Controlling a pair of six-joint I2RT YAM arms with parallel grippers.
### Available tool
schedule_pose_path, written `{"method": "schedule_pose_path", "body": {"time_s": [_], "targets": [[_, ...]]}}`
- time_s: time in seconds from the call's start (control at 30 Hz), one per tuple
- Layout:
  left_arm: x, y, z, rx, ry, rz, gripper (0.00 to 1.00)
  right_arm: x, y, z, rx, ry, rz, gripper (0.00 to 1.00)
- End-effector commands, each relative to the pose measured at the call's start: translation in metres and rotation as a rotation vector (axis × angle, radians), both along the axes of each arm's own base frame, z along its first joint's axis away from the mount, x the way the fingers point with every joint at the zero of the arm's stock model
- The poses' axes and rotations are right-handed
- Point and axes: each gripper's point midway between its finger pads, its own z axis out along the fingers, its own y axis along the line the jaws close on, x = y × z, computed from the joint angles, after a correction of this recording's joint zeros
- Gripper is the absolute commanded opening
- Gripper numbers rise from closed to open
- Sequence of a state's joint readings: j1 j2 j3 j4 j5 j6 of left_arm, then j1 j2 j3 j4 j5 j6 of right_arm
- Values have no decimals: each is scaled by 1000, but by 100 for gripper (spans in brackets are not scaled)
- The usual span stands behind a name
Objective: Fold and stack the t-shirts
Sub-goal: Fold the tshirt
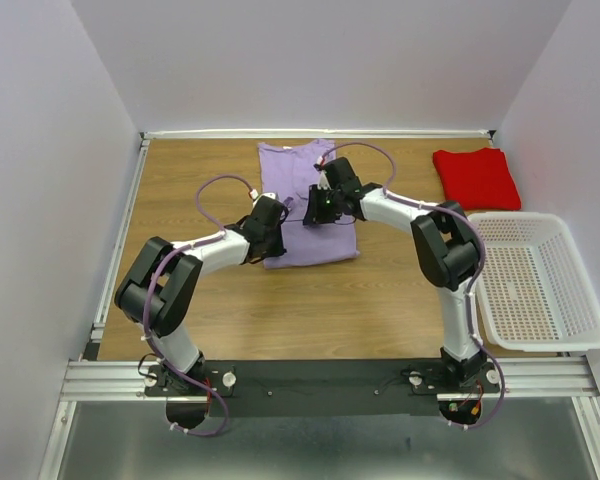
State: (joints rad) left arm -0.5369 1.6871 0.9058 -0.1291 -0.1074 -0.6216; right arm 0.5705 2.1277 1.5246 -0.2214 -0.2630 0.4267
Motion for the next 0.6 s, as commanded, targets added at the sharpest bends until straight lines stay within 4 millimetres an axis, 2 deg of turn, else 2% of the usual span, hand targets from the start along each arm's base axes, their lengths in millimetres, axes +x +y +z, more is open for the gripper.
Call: {"method": "schedule_pose_path", "body": {"time_s": [0.0,0.1,0.2,0.27,0.3,0.4,0.5,0.57], "targets": [[-15,2,-24,11,63,-14,22,-2,11,-13,35,12,33,29],[-16,0,-25,4,66,-25,22,0,10,-25,13,12,47,29],[-19,-1,-27,6,77,-41,22,11,4,-33,-39,-24,20,29],[-20,0,-28,6,79,-45,22,28,-9,-35,-79,-62,-16,28],[-21,0,-28,6,81,-46,22,33,-9,-34,-88,-76,-26,28],[-24,1,-29,9,86,-54,22,66,-22,-25,-105,-136,-85,28],[-27,2,-28,12,89,-64,22,102,-18,-4,-84,-219,-91,28],[-28,2,-26,6,88,-68,22,118,-12,7,-76,-271,-76,29]]}}
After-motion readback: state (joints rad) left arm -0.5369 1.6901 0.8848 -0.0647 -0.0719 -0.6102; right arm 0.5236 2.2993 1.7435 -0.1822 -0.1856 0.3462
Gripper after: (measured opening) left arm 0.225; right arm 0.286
